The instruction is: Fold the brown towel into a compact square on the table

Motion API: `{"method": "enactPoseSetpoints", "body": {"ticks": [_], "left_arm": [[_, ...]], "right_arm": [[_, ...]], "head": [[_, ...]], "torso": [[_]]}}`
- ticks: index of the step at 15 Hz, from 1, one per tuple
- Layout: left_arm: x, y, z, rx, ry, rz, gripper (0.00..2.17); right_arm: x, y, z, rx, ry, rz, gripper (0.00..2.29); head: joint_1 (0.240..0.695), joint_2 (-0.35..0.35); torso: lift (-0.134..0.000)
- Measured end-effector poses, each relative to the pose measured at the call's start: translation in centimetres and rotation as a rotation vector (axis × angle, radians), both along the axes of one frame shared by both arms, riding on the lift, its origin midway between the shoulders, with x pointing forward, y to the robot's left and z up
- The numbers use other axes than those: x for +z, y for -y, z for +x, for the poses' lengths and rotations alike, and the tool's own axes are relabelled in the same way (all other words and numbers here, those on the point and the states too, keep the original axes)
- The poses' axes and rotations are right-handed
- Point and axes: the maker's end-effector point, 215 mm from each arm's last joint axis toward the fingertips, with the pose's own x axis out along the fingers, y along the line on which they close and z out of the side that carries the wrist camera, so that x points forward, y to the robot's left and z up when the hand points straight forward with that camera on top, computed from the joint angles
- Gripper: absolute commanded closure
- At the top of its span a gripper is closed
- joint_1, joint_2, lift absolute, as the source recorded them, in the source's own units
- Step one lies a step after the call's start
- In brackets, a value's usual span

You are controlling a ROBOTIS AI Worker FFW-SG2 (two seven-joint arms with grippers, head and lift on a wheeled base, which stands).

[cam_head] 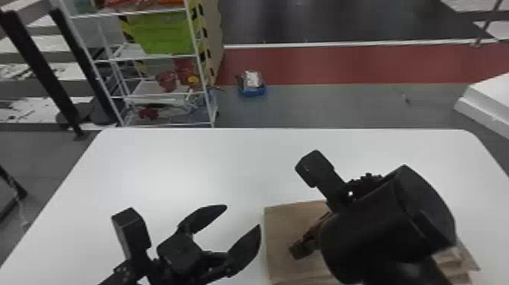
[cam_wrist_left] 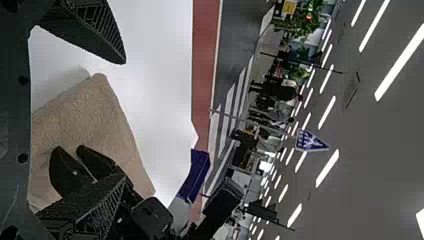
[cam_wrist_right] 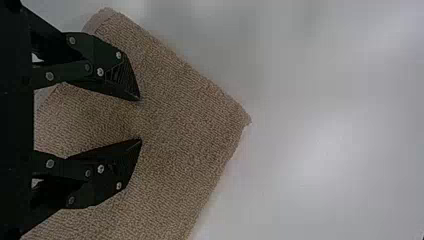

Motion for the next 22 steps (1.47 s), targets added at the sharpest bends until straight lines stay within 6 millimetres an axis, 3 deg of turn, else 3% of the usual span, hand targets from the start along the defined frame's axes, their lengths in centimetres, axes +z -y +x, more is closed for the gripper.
{"method": "enactPoseSetpoints", "body": {"ticks": [5,12,16,17,18,20,21,22], "left_arm": [[0.0,-0.1,0.0,0.001,0.000,0.001,0.07],[0.1,-1.3,-0.1,0.009,0.000,-0.012,0.08],[0.2,-1.8,-0.1,0.014,0.003,-0.020,0.08],[0.2,-1.9,-0.1,0.015,0.003,-0.020,0.08],[0.2,-2.0,-0.1,0.016,0.002,-0.020,0.08],[0.2,-2.1,-0.2,0.017,0.002,-0.019,0.08],[0.2,-2.1,-0.2,0.018,0.002,-0.020,0.08],[0.2,-2.2,-0.1,0.018,0.003,-0.021,0.08]], "right_arm": [[0.8,-3.4,0.2,0.020,0.013,0.019,0.69],[-3.4,-1.3,0.7,0.011,-0.059,-0.110,0.69],[-4.0,-1.4,0.7,0.020,-0.091,-0.113,0.70],[-4.0,-1.5,0.6,0.025,-0.095,-0.111,0.73],[-4.1,-1.6,0.7,0.027,-0.091,-0.117,1.01],[-4.4,-1.6,0.8,0.024,-0.082,-0.128,1.06],[-4.6,-1.6,0.6,0.020,-0.087,-0.126,1.37],[-4.8,-1.5,0.5,0.011,-0.085,-0.122,1.50]], "head": [[0.695,0.164],[0.695,0.153],[0.695,0.159],[0.695,0.161],[0.695,0.166],[0.695,0.167],[0.695,0.168],[0.695,0.168]], "torso": [[-0.124],[-0.124],[-0.124],[-0.124],[-0.124],[-0.124],[-0.124],[-0.124]]}}
